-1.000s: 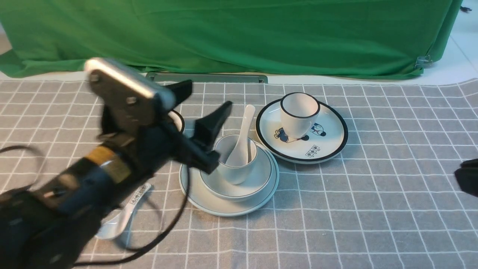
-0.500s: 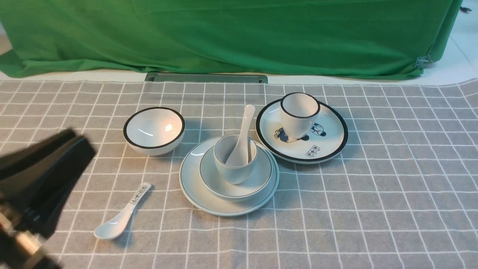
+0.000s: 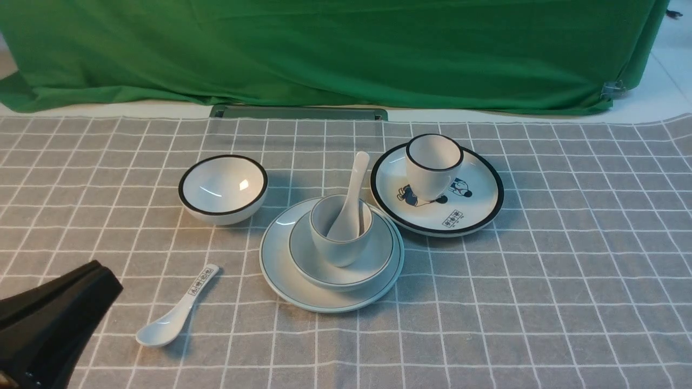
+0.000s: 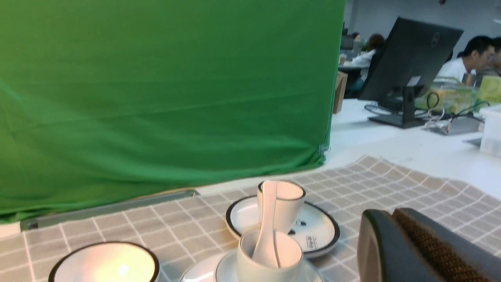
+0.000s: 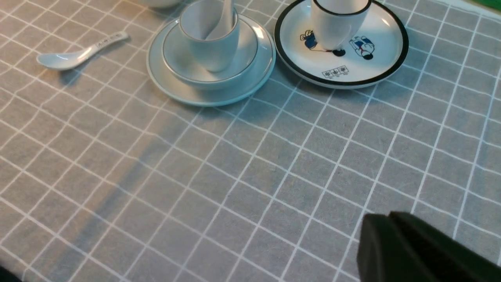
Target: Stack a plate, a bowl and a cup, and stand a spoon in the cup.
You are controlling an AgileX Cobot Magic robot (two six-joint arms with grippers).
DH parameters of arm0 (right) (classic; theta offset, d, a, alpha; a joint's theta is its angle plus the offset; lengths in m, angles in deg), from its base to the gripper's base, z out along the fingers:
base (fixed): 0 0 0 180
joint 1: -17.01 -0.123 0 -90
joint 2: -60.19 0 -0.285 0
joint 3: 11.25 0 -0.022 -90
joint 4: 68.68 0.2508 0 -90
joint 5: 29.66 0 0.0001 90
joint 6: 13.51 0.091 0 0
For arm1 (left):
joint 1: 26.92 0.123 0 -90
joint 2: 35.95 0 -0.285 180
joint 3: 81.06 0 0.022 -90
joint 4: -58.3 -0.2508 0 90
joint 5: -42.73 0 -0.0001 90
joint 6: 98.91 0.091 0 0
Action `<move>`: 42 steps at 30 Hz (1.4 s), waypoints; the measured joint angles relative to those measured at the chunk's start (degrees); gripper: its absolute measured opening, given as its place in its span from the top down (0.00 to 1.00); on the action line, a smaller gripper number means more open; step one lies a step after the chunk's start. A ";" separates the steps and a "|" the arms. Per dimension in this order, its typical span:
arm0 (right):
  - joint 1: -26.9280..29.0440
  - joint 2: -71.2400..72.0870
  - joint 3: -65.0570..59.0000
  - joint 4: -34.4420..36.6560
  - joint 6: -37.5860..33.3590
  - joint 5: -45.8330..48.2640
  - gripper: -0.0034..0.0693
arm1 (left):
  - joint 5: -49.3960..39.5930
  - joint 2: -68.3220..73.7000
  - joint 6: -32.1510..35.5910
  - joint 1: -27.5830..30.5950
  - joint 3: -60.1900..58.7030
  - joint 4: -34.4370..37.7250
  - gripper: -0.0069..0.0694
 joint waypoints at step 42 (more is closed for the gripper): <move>42.25 29.05 -48.02 15.15 -21.00 -37.49 0.93 | -1.32 -0.05 1.22 0.00 -0.99 -0.18 0.89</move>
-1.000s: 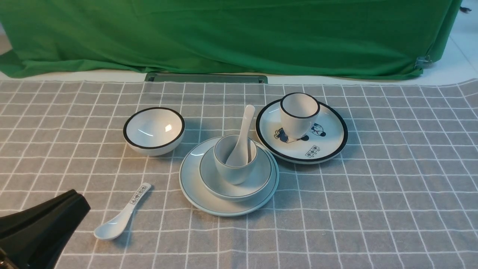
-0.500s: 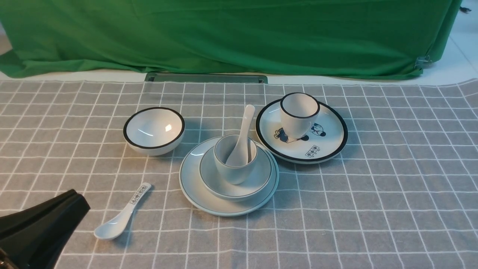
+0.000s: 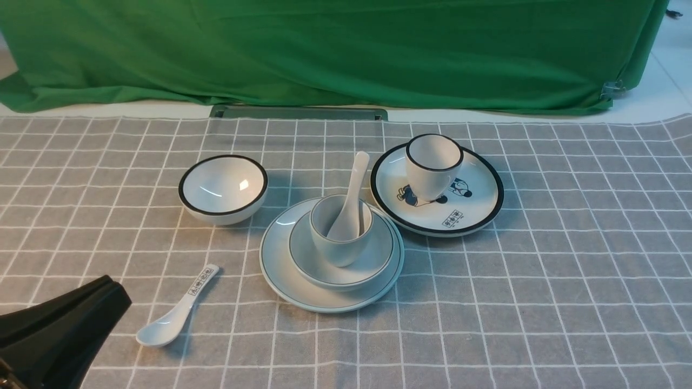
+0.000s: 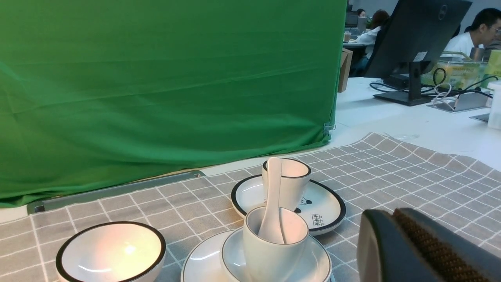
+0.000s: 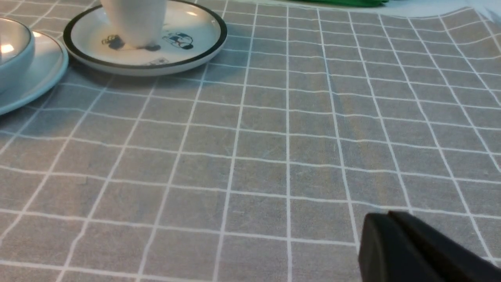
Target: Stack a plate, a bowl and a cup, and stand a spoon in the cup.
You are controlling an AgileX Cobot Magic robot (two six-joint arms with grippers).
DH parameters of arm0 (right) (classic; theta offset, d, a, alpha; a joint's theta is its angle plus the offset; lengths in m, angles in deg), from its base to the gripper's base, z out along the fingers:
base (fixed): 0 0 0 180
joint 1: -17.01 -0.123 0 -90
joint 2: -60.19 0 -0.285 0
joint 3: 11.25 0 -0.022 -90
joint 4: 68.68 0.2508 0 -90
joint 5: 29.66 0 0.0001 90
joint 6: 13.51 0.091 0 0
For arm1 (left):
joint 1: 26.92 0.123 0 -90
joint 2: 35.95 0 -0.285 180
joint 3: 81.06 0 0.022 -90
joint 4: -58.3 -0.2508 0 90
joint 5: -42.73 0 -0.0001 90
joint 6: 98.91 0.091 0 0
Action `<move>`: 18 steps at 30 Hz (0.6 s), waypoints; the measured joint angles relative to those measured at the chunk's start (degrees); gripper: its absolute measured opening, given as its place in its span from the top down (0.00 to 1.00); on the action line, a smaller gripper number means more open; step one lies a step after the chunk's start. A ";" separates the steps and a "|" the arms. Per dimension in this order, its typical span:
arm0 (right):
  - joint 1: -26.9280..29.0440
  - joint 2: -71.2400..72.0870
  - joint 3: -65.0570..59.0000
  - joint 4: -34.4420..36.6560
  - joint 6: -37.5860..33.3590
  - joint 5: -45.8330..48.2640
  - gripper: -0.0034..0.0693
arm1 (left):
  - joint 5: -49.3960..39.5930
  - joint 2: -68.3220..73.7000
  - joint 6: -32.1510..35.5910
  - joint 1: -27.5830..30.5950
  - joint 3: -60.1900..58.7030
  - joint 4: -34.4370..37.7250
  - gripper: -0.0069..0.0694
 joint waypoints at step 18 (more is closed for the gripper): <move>0.00 0.00 0.00 0.05 2.96 0.00 0.88 | -0.04 0.00 0.00 0.00 -0.11 0.00 0.89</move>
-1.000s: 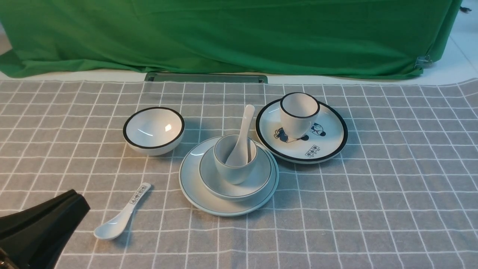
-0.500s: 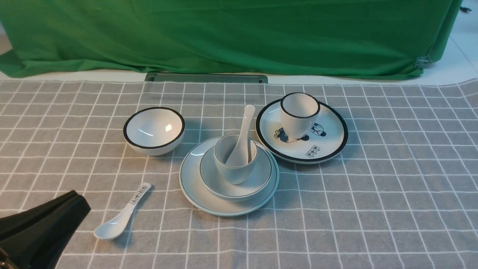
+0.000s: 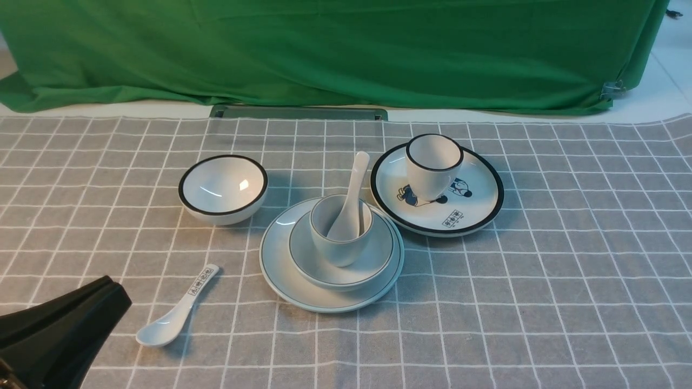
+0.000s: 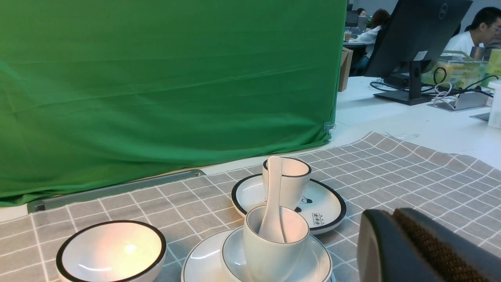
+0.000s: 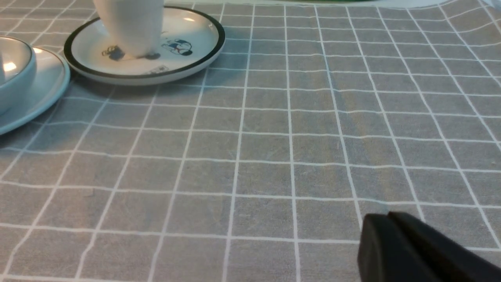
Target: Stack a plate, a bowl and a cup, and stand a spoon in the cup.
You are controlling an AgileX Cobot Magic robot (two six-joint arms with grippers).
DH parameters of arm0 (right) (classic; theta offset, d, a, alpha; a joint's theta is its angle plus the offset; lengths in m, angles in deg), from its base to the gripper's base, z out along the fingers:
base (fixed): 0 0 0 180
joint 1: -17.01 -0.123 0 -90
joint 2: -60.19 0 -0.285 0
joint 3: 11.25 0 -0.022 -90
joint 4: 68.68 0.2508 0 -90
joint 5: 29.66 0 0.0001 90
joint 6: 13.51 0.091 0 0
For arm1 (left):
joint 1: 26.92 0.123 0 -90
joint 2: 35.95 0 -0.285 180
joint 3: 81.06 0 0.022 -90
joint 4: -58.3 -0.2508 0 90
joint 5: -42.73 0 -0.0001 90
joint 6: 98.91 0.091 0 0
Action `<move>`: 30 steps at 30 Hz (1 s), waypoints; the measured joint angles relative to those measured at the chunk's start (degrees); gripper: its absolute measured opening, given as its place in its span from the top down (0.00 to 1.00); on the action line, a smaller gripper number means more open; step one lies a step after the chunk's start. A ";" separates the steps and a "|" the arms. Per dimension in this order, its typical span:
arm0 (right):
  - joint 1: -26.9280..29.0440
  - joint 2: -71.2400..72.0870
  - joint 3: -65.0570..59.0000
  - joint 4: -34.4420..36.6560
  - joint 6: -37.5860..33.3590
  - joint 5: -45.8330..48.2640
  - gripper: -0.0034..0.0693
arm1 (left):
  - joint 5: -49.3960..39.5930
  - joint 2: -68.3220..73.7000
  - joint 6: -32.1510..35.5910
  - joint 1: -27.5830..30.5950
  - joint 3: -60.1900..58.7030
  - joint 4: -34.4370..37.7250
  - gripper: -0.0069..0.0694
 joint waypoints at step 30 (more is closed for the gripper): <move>0.00 0.04 0.00 0.01 0.00 -0.03 0.78 | -19.52 -14.51 7.47 37.45 -10.51 11.62 0.89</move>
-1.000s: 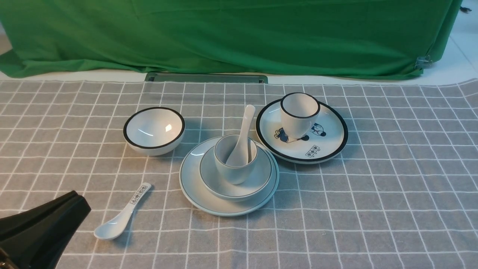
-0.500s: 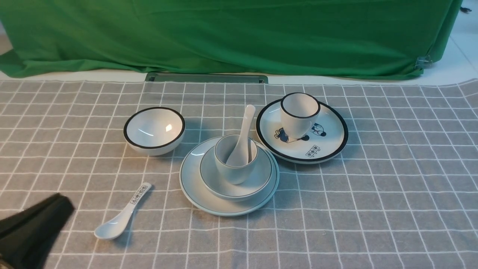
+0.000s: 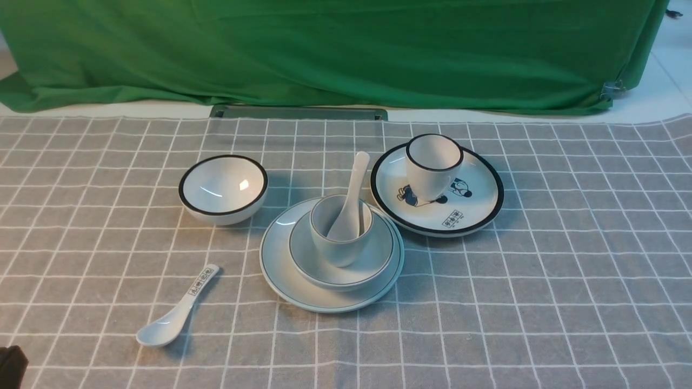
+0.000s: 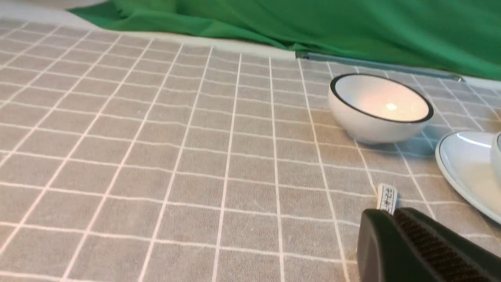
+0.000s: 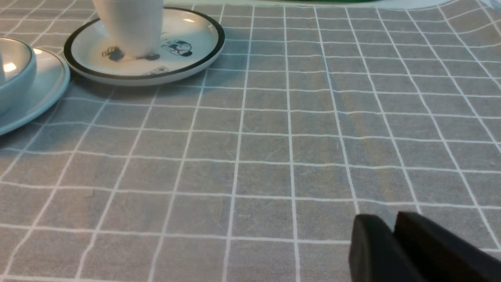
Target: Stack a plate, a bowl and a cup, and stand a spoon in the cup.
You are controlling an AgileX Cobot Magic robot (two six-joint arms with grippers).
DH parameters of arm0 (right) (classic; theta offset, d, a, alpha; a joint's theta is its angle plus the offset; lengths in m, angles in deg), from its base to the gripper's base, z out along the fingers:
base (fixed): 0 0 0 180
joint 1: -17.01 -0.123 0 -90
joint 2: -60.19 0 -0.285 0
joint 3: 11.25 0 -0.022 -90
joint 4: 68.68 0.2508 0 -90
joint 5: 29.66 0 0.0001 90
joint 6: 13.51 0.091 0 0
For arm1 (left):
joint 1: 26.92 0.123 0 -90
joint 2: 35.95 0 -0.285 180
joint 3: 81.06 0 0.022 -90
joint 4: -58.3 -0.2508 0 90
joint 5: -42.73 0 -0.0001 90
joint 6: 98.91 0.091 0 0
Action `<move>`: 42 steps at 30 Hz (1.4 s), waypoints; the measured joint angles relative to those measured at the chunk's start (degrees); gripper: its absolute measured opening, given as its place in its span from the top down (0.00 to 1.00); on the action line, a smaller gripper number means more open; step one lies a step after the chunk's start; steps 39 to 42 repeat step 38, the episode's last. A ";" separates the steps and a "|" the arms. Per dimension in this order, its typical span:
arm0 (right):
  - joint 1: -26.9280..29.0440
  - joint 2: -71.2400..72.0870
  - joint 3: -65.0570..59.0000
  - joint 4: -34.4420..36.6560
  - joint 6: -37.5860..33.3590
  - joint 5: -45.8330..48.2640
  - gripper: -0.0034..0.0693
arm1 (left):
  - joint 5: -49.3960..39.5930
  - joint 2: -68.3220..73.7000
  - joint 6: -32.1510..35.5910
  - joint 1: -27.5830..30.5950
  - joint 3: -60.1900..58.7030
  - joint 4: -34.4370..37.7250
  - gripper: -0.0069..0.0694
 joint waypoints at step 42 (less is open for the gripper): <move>0.00 0.04 0.00 0.00 0.00 0.00 0.67 | 1.84 0.00 0.24 -0.11 0.00 -4.17 0.89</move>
